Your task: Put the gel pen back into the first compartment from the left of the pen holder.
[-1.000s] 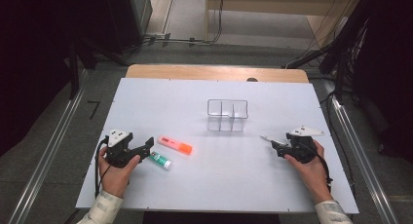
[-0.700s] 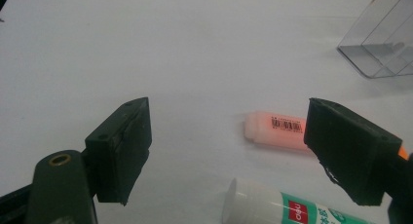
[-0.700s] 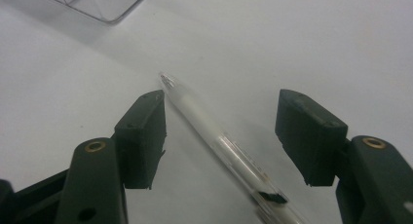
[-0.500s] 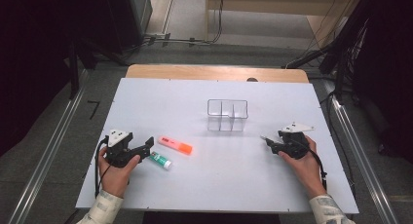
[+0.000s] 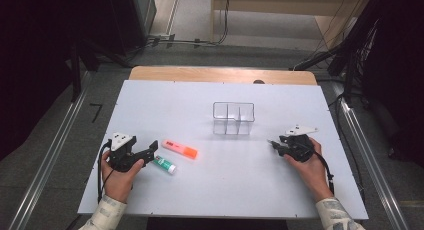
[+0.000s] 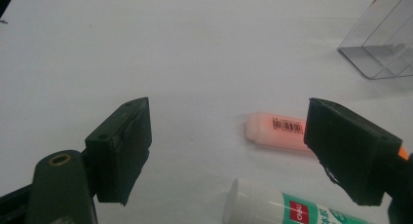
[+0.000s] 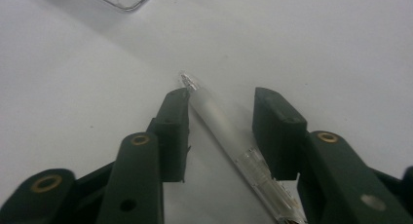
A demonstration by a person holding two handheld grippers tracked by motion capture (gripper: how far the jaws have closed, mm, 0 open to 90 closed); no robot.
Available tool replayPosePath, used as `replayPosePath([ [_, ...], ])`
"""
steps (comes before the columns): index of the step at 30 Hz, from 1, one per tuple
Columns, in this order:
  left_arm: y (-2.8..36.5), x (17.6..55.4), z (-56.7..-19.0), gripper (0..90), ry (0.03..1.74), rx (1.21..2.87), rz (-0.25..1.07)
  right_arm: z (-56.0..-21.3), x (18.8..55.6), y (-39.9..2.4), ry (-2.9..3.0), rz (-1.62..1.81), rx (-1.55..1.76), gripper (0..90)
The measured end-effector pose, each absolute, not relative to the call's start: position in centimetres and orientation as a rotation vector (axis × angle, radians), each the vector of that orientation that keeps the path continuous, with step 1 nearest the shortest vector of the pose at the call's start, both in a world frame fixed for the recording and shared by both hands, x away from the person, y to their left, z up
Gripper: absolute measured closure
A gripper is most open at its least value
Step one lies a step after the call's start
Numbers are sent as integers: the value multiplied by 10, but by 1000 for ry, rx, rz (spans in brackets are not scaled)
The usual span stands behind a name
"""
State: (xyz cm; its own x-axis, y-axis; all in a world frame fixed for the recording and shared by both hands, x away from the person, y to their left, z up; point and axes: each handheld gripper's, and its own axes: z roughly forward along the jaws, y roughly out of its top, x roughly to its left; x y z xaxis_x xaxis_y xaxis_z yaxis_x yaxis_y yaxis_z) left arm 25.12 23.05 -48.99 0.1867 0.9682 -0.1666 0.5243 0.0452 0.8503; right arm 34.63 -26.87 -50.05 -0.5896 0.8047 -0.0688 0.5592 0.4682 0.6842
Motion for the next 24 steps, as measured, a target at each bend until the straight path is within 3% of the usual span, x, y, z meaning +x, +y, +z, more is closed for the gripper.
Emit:
replayPosePath([
  [14,230,251,-489,180,1449,1603,646,-499,352,-270,2409,898,1121,765],
  [24,231,251,-489,180,1452,1593,643,-498,353,-270,2411,907,1162,788],
])
